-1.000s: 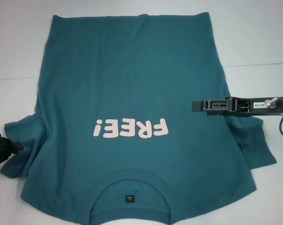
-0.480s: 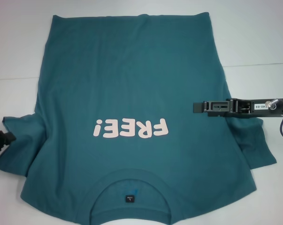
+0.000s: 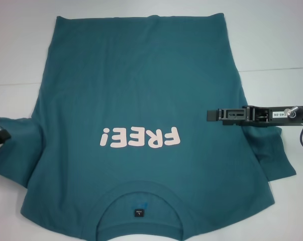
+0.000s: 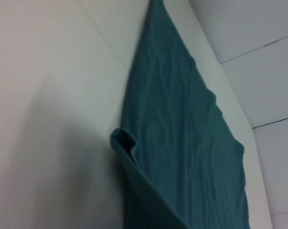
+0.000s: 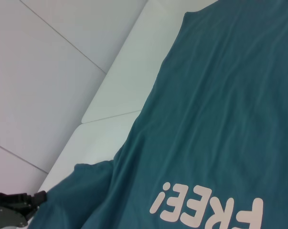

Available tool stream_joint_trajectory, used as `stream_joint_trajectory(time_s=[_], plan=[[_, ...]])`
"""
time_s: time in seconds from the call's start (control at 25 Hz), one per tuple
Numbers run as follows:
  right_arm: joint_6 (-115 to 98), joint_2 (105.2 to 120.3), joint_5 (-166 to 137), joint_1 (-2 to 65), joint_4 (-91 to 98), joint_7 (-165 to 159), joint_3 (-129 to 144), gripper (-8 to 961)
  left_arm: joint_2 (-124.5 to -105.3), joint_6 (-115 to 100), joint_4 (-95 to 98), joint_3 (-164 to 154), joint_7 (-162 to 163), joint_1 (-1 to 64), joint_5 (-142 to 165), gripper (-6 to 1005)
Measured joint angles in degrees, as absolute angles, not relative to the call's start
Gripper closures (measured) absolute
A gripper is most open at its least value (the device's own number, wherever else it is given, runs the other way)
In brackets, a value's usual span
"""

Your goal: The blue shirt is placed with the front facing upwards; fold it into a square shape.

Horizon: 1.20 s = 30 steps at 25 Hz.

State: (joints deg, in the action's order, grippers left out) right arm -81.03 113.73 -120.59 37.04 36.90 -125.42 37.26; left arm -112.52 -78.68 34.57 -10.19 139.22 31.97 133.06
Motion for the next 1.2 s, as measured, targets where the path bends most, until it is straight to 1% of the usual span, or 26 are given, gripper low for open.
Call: stream_joint_trajectory(time_s=[0.36,0.64,1.04,1.2], plan=[[-81.1,113.73,-120.6,37.0,37.0,-125.4,37.3,38,-110.76,-80.4,36.8,-10.6,141.3,33.7,133.8,976],[-81.1,113.73,-120.6,37.0,37.0,-125.4,37.3,39,-109.26,-82.6,37.7,-11.1,142.9,36.8,136.5,976],[-81.1,113.75,-120.6,37.1,36.9,-125.4,37.3,39,-109.04,-85.7,38.8,-13.6,145.2,38.6,136.4,975],[-81.1,113.91,-120.6,37.2,36.7,-125.4,37.4,39,-109.97,-85.5,38.3,-13.7,145.2,38.8,136.1,975]])
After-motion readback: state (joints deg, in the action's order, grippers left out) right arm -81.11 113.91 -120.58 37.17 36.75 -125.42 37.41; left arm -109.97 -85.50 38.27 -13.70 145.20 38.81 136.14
